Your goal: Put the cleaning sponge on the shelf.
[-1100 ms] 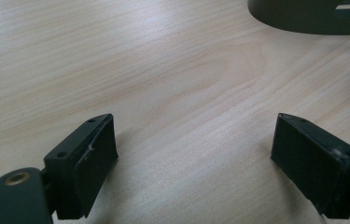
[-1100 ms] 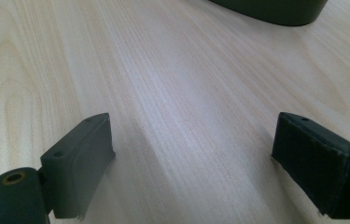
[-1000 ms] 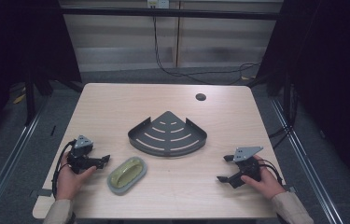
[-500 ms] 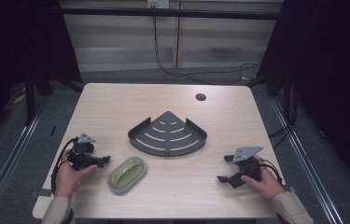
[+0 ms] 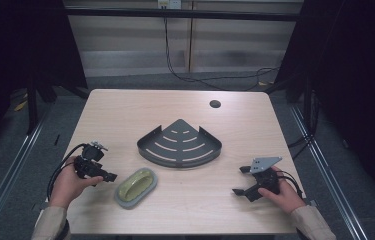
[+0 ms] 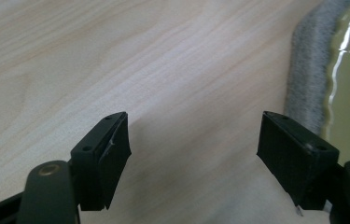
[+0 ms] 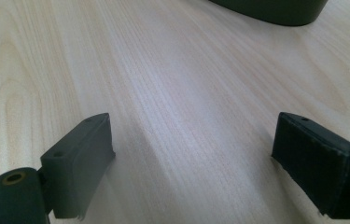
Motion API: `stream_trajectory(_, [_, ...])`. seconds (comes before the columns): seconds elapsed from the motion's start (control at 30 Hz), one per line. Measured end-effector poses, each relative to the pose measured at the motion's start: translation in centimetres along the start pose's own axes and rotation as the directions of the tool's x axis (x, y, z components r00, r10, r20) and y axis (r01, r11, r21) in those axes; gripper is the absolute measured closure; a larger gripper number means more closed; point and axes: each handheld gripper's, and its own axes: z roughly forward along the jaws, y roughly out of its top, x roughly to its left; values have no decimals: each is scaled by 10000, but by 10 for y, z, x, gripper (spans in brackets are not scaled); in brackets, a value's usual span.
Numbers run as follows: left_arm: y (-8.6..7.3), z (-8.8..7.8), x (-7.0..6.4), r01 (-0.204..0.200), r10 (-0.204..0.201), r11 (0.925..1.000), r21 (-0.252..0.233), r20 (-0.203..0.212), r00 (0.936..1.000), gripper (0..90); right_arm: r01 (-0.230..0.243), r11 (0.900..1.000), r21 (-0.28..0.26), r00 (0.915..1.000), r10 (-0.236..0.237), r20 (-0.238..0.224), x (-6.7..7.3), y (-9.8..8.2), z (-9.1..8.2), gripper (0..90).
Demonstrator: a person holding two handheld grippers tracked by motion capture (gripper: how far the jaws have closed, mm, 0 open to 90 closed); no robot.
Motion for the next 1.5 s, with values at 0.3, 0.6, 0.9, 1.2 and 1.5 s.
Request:
stream_trajectory(0.3, [11, -11, -8, -62, 46, 9981, 620, 247, 9997, 269, 5, 10000, -1, 10000, -5, 8, 0, 0, 0, 117])
stream_trajectory(0.6, [21, -20, -17, -310, 267, 9943, 1016, 434, 9987, 284, 1, 10000, 2, 10000, -1, 3, 0, 0, 0, 117])
stream_trajectory(0.9, [37, -29, -32, -680, 615, 9905, 1193, 574, 9965, 292, 13, 10000, 5, 10000, -13, 14, 0, 0, 0, 117])
stream_trajectory(1.2, [47, -31, -45, -1027, 923, 9854, 1361, 806, 9925, 301, 6, 10000, 0, 10000, -6, 16, 0, 0, 0, 117])
stream_trajectory(1.5, [54, -31, -58, -1346, 1187, 9777, 1613, 1046, 9874, 322, 6, 10000, 2, 10000, -6, 15, 0, 0, 0, 117])
